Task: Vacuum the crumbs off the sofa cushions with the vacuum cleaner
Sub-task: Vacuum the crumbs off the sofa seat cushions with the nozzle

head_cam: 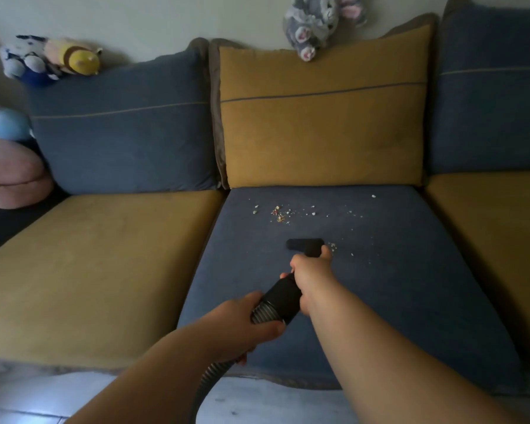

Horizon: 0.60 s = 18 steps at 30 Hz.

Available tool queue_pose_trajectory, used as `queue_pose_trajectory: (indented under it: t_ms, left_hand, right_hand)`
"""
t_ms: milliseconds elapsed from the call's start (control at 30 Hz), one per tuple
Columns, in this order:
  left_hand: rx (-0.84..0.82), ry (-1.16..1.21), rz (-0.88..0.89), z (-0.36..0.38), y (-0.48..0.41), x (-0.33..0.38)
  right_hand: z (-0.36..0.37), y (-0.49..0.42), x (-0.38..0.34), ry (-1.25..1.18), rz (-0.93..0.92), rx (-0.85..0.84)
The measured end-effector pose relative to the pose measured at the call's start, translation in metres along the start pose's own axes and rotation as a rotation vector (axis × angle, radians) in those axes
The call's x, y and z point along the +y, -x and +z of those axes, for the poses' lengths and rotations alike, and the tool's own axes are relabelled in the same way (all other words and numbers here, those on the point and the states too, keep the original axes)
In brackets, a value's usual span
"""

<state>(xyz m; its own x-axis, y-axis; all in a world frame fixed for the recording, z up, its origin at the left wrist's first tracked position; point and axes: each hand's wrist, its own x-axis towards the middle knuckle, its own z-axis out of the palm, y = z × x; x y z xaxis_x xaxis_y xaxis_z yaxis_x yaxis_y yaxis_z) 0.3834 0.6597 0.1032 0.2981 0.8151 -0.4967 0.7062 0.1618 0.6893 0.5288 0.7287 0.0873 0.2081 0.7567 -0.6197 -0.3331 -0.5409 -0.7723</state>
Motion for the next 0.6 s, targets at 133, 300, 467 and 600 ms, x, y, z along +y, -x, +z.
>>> queue_pose_trajectory:
  t_ms: [133,300,467,600]
  left_hand:
    - [0.036,0.005,-0.041,-0.013,0.013,-0.012]
    - [0.091,0.048,-0.055,-0.019,0.021,-0.023]
    - [0.098,0.043,-0.046,-0.015,0.012,-0.022]
    - [0.119,0.032,-0.052,-0.014,0.003,-0.017]
  right_hand:
    - [0.021,-0.002,0.004,0.001,0.004,-0.098]
    - [0.042,0.002,0.006,0.04,-0.023,-0.204]
    - [0.044,0.0,-0.002,0.094,0.035,-0.161]
    - [0.043,-0.005,-0.013,0.091,0.093,-0.139]
